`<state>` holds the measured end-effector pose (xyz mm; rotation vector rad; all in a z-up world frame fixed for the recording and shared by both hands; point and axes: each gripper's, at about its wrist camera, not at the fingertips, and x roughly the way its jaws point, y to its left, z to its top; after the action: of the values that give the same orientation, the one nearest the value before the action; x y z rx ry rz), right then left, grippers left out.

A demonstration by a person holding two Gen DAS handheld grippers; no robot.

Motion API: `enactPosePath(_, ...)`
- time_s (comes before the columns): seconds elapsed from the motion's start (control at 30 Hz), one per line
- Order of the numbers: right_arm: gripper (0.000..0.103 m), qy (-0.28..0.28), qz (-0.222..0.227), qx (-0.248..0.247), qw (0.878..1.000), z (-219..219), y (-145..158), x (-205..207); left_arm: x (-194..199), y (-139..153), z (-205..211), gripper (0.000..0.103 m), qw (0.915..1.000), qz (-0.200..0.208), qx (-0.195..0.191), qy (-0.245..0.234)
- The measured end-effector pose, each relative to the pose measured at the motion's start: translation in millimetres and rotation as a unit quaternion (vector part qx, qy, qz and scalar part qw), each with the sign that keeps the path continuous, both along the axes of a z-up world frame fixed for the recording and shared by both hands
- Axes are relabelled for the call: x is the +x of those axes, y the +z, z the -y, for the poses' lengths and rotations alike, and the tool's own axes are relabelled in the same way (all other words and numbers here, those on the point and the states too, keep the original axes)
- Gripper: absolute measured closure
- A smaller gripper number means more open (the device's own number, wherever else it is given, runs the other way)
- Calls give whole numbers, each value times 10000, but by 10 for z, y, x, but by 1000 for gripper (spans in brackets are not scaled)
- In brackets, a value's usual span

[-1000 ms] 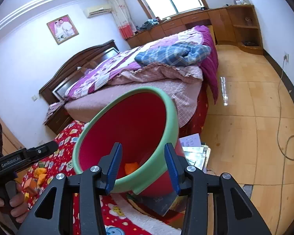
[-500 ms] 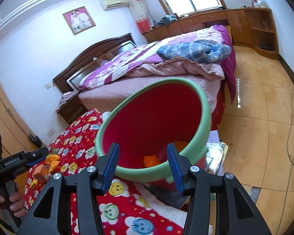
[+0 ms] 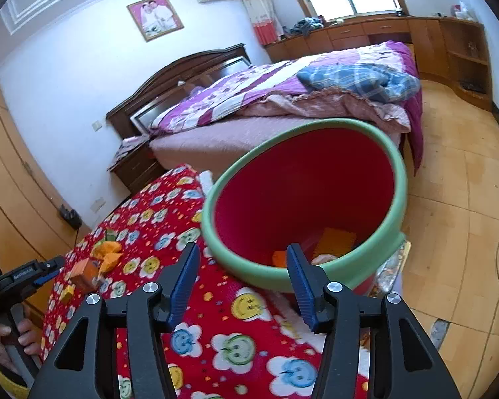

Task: Collect trash
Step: 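Move both open tools back over the bedspread toward the remaining items, then grasp the yellow cake box with the left tool while the right grasps the orange bow wrapper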

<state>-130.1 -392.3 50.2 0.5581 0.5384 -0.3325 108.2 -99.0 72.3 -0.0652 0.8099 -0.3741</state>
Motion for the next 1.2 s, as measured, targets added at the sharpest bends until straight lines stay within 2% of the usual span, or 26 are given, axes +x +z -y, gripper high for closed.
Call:
enactPosePath(0.1,47,88,-49,0,9999,-80,-12,55,58,-31,-205,51,9997,-2,50,257)
enactPosePath(0.27,46,214,-125,-66,9997,-203,-8,142,132,-111,-485,50,9978,-6,249,620)
enactPosePath(0.47,46,331,-241,-148,9991,-337,-23,234,268,-305,-744,50,9938,-254,315,1040)
enactPosePath(1.0,45,470,-490,-234,9974,-461,-23,448,564,-724,-932,50,9882,-725,338,1304)
enactPosePath(1.2,45,679,-537,-307,9958,-566,13,611,621,-753,-909,50,9893,-604,484,1236)
